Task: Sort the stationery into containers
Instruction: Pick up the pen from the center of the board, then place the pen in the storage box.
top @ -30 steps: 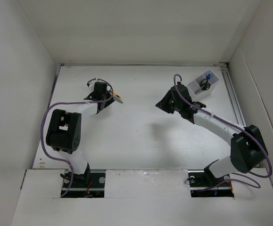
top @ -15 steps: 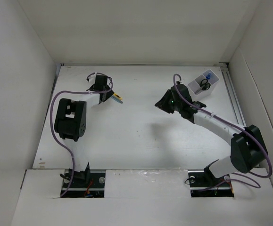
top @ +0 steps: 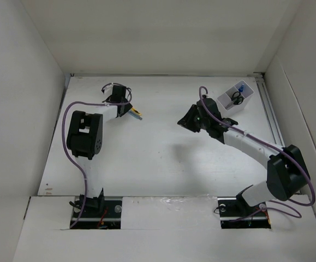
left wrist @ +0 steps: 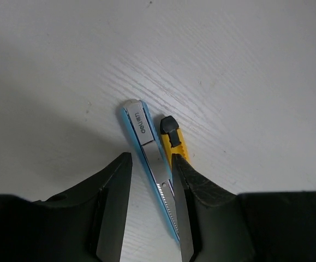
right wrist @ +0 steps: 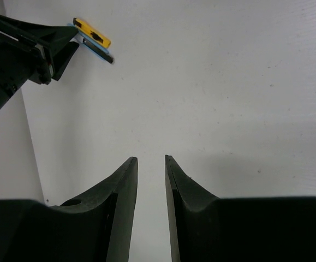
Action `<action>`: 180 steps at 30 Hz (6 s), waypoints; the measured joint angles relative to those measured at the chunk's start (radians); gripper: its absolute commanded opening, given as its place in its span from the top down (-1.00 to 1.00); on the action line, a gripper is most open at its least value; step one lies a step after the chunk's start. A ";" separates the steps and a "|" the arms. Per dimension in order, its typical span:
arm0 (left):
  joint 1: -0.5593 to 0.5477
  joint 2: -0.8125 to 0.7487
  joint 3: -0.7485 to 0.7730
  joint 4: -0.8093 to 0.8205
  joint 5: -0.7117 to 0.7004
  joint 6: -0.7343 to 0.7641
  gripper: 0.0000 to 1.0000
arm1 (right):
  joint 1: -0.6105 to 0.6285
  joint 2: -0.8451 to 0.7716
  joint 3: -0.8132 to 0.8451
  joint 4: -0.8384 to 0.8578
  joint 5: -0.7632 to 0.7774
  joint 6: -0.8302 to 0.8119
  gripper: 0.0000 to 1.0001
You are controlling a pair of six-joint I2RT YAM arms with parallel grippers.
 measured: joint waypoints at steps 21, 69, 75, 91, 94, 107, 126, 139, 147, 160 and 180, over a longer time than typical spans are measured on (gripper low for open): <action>-0.044 -0.039 -0.048 -0.018 -0.068 0.142 1.00 | 0.009 0.001 0.009 0.000 -0.018 -0.004 0.05; -0.229 -0.351 -0.483 0.316 0.504 0.322 1.00 | -0.036 0.559 0.265 0.236 -0.474 0.136 -0.19; -0.229 -0.351 -0.486 0.342 0.544 0.317 1.00 | -0.031 0.584 0.292 0.255 -0.501 0.140 0.02; -0.223 -0.355 -0.501 0.383 0.615 0.307 0.04 | -0.035 0.608 0.281 0.262 -0.480 0.146 1.00; -0.225 -0.384 -0.513 0.394 0.623 0.306 -0.05 | -0.042 0.591 0.262 0.262 -0.453 0.147 1.00; -0.225 -0.676 -0.598 0.443 0.512 0.294 -0.05 | -0.317 0.192 0.163 0.173 -0.055 0.134 1.00; -0.225 -0.739 -0.634 0.386 0.475 0.263 0.00 | -0.354 0.315 0.447 -0.183 1.046 0.084 1.00; -0.223 -0.740 -0.637 0.336 0.432 0.256 0.04 | -0.357 0.450 0.621 -0.244 1.179 0.033 1.00; -0.208 -0.735 -0.637 0.288 0.349 0.243 0.08 | -0.328 0.544 0.655 -0.274 1.214 0.030 0.37; -0.203 -0.649 -0.590 0.191 0.109 0.173 0.18 | -0.232 0.374 0.625 -0.277 1.053 0.045 -0.14; -0.182 -0.106 -0.080 -0.030 -0.209 0.004 0.32 | -0.056 -0.042 0.060 -0.034 0.344 0.082 0.01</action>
